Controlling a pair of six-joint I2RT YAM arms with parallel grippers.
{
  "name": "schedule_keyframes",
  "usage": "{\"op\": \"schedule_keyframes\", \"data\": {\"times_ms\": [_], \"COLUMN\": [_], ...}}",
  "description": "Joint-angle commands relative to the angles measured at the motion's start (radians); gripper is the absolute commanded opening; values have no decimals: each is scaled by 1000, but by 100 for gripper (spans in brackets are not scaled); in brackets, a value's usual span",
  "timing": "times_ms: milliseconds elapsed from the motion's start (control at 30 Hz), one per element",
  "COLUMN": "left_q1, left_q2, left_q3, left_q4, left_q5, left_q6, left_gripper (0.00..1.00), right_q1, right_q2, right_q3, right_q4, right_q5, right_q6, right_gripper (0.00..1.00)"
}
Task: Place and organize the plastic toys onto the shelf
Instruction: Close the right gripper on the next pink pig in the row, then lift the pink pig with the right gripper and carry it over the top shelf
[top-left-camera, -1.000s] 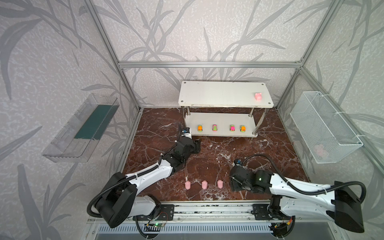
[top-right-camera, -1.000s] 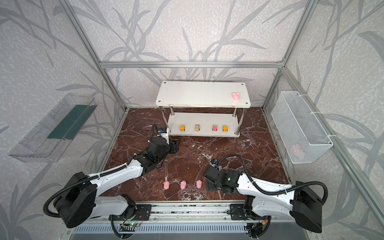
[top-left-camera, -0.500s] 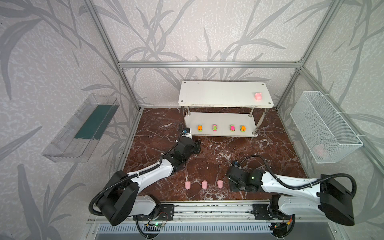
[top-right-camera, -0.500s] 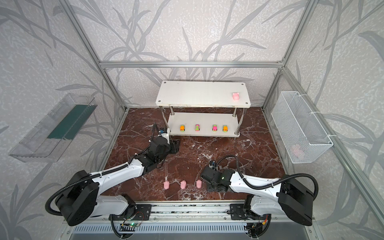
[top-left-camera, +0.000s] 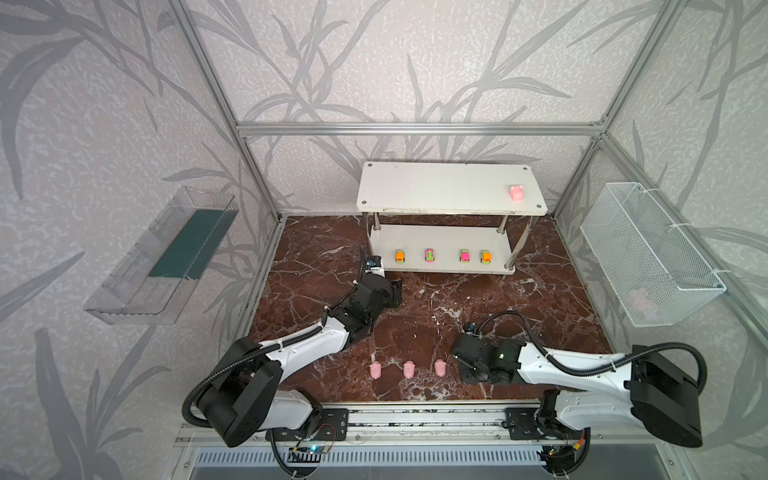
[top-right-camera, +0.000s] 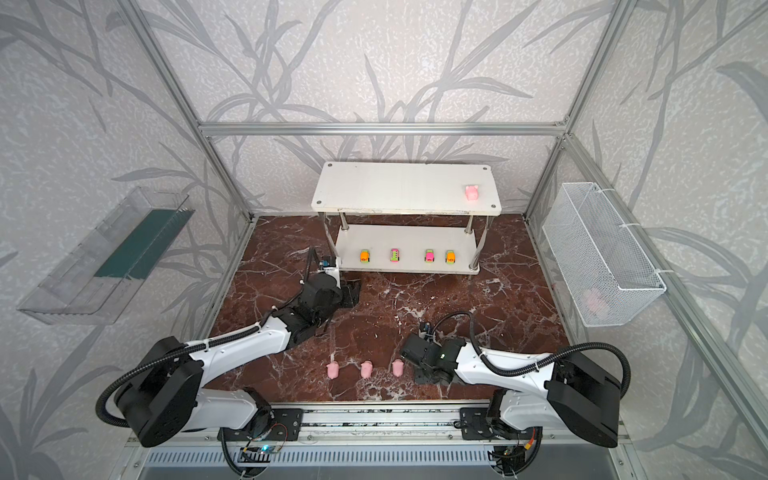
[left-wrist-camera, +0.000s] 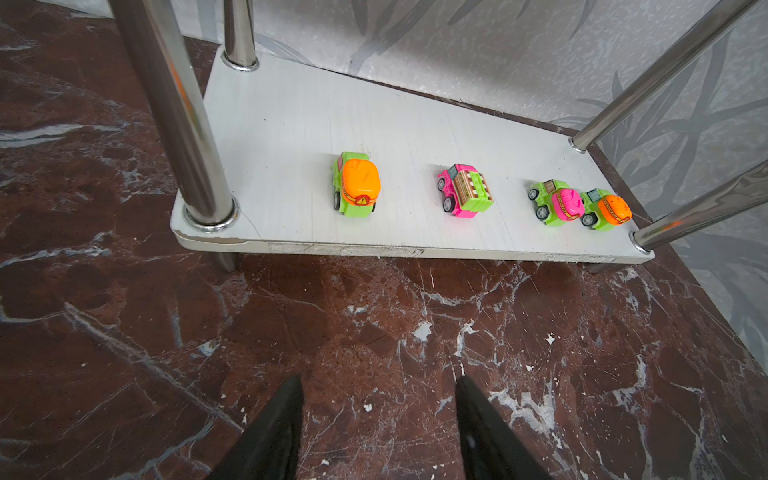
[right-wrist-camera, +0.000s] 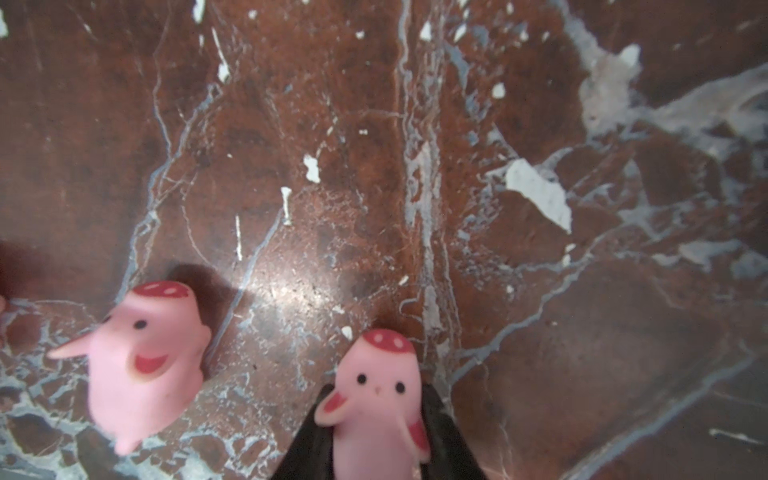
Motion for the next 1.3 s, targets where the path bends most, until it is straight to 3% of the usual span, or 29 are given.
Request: {"op": "schedule_keyframes", "data": {"times_ms": [0, 200, 400, 567, 733, 867, 1267], "left_q1": [6, 8, 8, 12, 13, 13, 13], "left_q2": [8, 11, 1, 25, 42, 41, 27], "left_q3": [5, 4, -7, -17, -20, -21, -35], "left_q4": [17, 20, 32, 72, 96, 102, 92], "left_q5": [-5, -3, 5, 21, 59, 74, 71], "left_q6": [-13, -12, -7, -15, -43, -42, -37], "left_gripper": [57, 57, 57, 57, 57, 57, 57], "right_q1": [-2, -7, -172, -364, -453, -509, -675], "right_q2": [-7, -152, -181, -53, 129, 244, 522], "right_q3": [65, 238, 622, 917, 1265, 1454, 1793], "right_q4": [-125, -349, -523, -477, -486, -508, -592], "right_q5": [30, 156, 189, 132, 89, 74, -30], "right_q6": [-6, -71, -278, -519, -646, -690, -718], "right_gripper": [29, 29, 31, 32, 32, 33, 33]}}
